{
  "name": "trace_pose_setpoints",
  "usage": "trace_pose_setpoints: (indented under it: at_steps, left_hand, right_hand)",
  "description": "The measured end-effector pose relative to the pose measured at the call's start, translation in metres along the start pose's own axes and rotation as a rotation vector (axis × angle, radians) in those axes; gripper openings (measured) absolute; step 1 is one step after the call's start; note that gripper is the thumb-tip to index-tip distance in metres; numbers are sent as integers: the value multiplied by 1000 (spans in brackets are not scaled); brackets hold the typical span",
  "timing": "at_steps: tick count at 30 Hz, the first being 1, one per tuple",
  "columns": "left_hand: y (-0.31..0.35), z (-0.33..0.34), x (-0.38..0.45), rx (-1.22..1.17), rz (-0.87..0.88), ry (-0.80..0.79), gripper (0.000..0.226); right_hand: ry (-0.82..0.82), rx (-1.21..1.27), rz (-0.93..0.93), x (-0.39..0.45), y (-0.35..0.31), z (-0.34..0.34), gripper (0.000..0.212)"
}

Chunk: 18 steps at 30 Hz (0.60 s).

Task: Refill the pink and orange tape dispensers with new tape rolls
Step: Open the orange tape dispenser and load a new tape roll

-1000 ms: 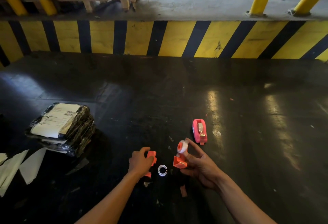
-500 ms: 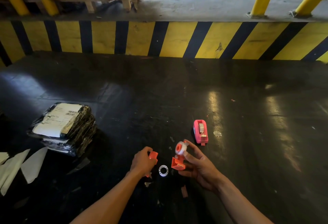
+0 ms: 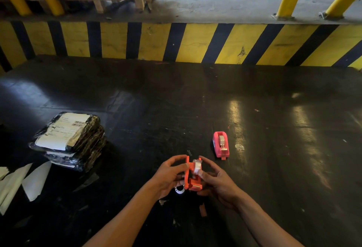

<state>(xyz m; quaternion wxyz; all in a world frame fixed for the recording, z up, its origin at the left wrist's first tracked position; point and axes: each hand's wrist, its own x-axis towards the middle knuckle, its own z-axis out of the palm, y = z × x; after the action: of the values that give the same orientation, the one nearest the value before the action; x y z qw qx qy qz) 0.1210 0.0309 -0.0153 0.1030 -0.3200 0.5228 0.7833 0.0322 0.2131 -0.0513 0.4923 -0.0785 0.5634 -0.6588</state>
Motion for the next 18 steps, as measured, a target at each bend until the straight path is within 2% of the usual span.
trace_pose_setpoints:
  at_steps: [13, 18]
  left_hand:
    - [-1, -2, -2, 63, -36, 35, 30]
    - [1, -1, -2, 75, -57, 48, 31]
  right_hand:
    - [-4, -89, 7, 5, -1, 4, 68]
    - [-16, -103, 3, 3, -5, 5, 63]
